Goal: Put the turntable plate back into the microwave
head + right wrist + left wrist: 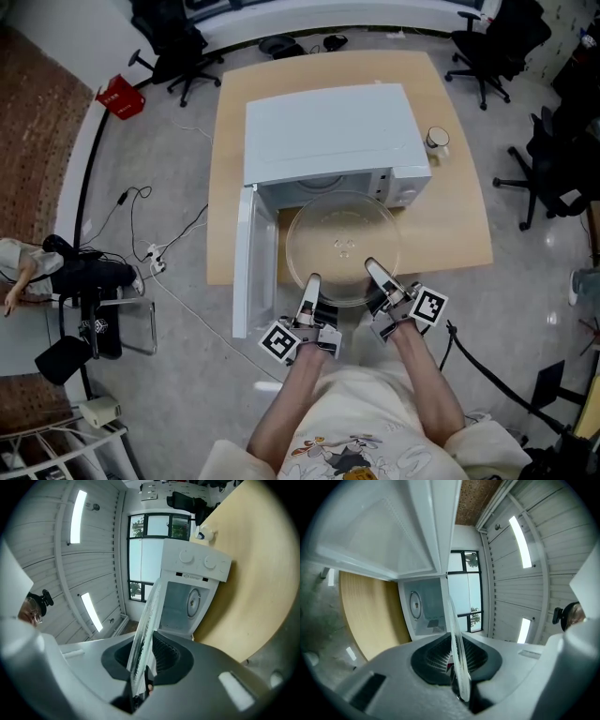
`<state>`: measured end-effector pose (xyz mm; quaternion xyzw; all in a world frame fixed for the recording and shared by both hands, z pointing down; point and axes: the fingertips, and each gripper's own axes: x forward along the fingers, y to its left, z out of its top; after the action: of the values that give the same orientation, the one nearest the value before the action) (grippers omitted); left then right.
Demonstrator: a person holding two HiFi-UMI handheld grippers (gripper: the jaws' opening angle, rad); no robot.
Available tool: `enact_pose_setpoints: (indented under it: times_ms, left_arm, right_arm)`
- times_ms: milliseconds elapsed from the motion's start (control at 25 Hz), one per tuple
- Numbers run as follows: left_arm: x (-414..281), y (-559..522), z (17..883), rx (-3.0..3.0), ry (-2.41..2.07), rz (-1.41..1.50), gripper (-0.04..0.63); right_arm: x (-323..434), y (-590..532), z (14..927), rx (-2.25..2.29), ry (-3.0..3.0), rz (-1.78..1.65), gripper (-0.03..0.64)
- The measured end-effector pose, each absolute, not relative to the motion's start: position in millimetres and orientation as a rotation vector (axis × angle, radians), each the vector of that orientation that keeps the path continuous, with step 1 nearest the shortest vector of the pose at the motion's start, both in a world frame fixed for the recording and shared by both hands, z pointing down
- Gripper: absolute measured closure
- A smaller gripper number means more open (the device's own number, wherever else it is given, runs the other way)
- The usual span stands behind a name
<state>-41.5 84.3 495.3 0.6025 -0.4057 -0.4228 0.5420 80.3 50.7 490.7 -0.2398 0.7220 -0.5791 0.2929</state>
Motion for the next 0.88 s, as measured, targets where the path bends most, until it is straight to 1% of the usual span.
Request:
enact_pose_setpoints:
  times_ms: [320, 560, 880]
  left_arm:
    - [-61, 50, 545, 1.372, -0.982, -1.03, 0.56]
    - [-82, 15, 570, 1.363, -0.943, -1.038, 0.56]
    - [-88, -24, 587, 1.389, -0.914, -0.993, 0.561]
  right_arm:
    - [57, 14, 544, -0.608, 1.899, -1.618, 0.562]
    - [36, -20, 564, -0.624, 1.912, -1.611, 0.565]
    - [32, -54, 581, -0.64, 1.898, -1.565, 0.565]
